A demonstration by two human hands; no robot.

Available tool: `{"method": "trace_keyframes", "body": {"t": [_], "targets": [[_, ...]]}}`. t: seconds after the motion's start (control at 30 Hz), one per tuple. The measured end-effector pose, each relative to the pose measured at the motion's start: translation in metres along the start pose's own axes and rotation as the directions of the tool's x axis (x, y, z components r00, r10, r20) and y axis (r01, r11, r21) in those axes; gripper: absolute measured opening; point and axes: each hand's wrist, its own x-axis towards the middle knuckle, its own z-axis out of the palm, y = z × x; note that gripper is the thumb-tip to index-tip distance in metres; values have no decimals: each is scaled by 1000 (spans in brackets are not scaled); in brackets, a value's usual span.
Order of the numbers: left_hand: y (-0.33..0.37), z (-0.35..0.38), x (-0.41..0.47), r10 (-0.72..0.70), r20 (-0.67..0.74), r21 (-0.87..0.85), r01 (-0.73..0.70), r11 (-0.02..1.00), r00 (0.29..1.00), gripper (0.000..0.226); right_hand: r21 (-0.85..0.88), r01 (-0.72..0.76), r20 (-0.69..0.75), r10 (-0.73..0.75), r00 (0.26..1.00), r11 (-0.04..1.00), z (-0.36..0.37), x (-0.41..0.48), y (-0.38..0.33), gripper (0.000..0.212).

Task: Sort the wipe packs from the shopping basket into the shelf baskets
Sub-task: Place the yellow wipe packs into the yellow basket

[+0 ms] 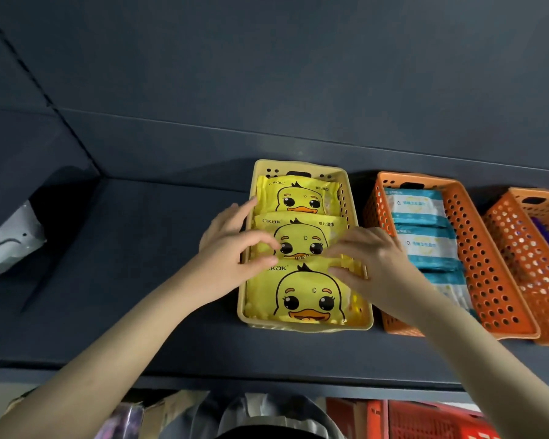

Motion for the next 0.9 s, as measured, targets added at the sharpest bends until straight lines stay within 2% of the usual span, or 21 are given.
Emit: {"method": "trace_keyframes", "body": {"t": [0.1,0.23,0.43,0.53,0.63,0.73,0.8,0.9], "targets": [[-1,-1,-7,-43,73,50,40,998,996,15,-1,-22,-49,22,999,1000,2,-14,14,32],[-1,-1,-8,-92,75,85,86,993,993,11,9,-77,-29,77,997,997,7,-17,15,36],[7,-6,-4,-131,172,314,71,947,976,13,-111,-69,98,80,992,991,-6,-9,13,35],[11,-7,-3,-136,201,355,57,933,970,18,-75,-59,105,67,992,995,-6,-9,12,29],[12,-8,-3,-88,135,290,45,956,987,29,-80,-38,-16,37,999,996,4,-9,8,41],[17,-5,-1,53,68,307,-71,949,996,39,-143,-36,-104,21,994,989,11,-3,1,44],[20,1,1,95,101,363,-125,923,990,44,-150,11,-107,-27,994,989,13,1,-3,42],[19,9,2,86,125,390,-128,912,989,40,-56,62,-6,-62,998,996,18,2,-6,42]]}}
